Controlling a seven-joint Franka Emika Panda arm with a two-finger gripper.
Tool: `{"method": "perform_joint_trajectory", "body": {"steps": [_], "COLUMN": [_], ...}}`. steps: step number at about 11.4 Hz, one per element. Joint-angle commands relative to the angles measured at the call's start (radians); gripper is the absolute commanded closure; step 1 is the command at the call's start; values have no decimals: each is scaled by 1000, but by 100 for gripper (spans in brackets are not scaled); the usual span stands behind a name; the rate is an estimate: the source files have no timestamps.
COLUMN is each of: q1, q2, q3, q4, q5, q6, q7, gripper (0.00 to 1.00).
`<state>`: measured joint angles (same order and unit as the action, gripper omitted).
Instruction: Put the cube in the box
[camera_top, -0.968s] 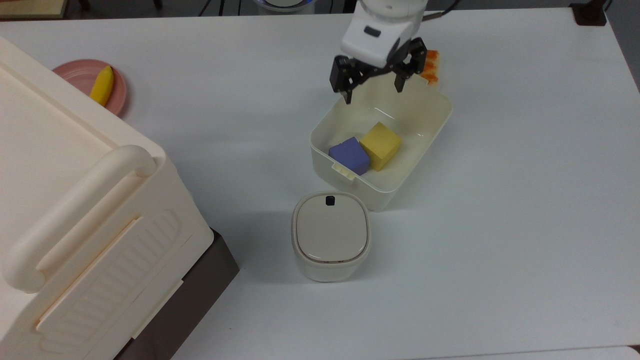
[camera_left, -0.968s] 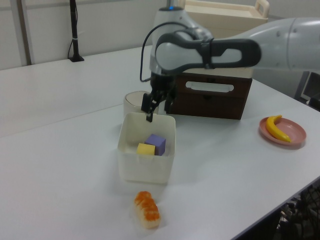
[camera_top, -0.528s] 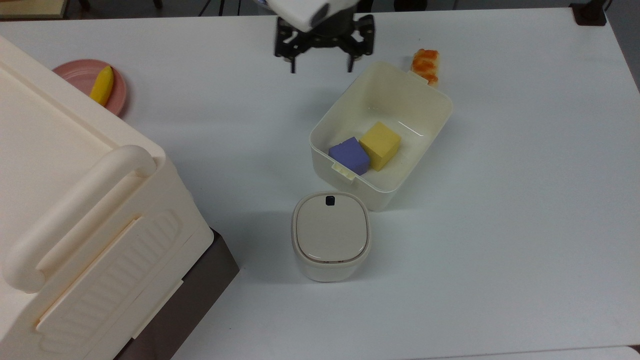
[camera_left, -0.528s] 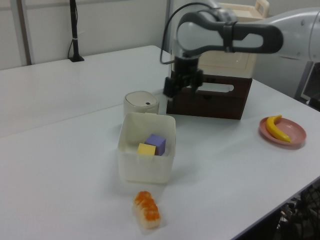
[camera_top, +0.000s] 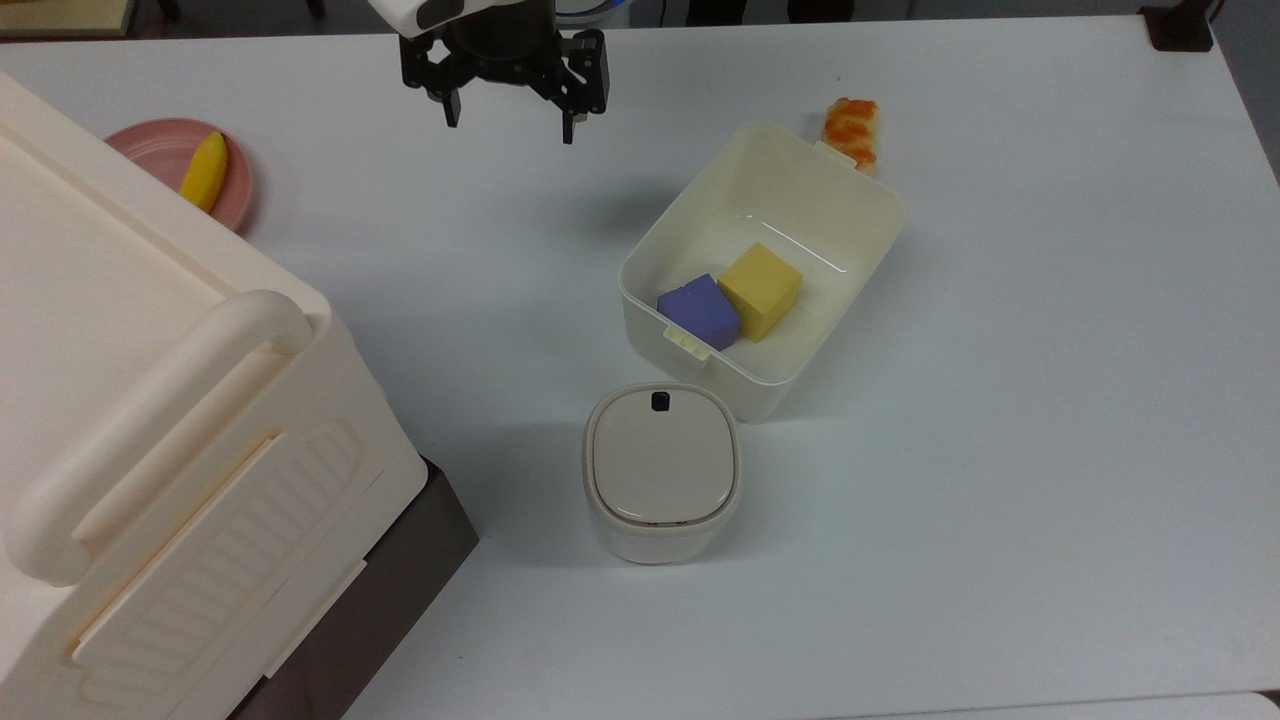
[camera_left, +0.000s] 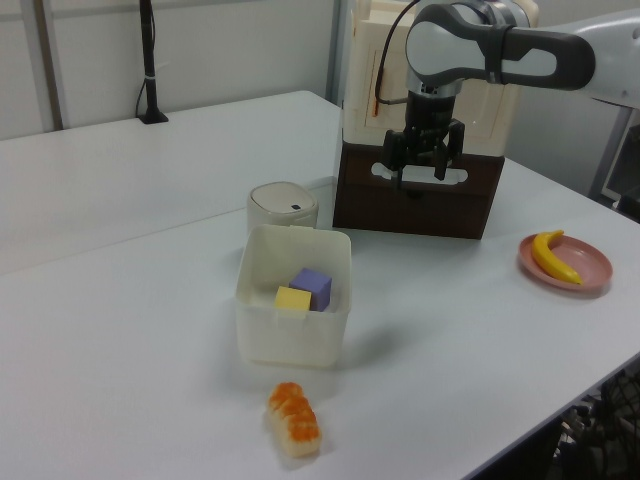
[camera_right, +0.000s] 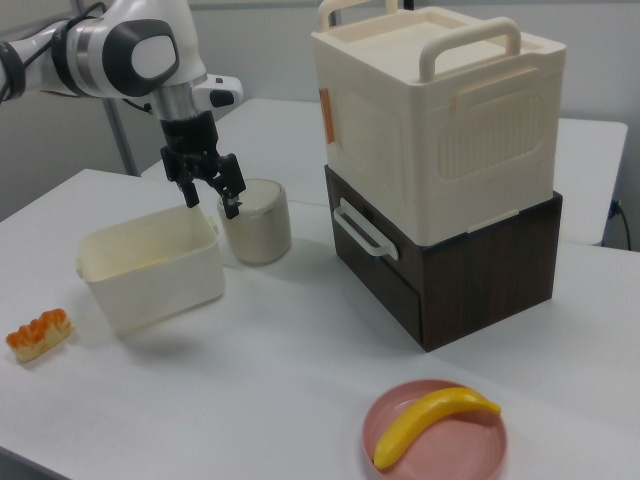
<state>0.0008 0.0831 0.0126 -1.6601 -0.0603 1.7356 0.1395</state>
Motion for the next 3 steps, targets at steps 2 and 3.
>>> {"method": "perform_joint_trajectory", "body": {"steps": [2, 3], "q1": [10, 10], "q2": [-17, -17], "q3": [-10, -10], "q4": [-15, -15], "q5": [5, 5], "q6": [-11, -8], "q7": [12, 14], "gripper": [0, 0]}}
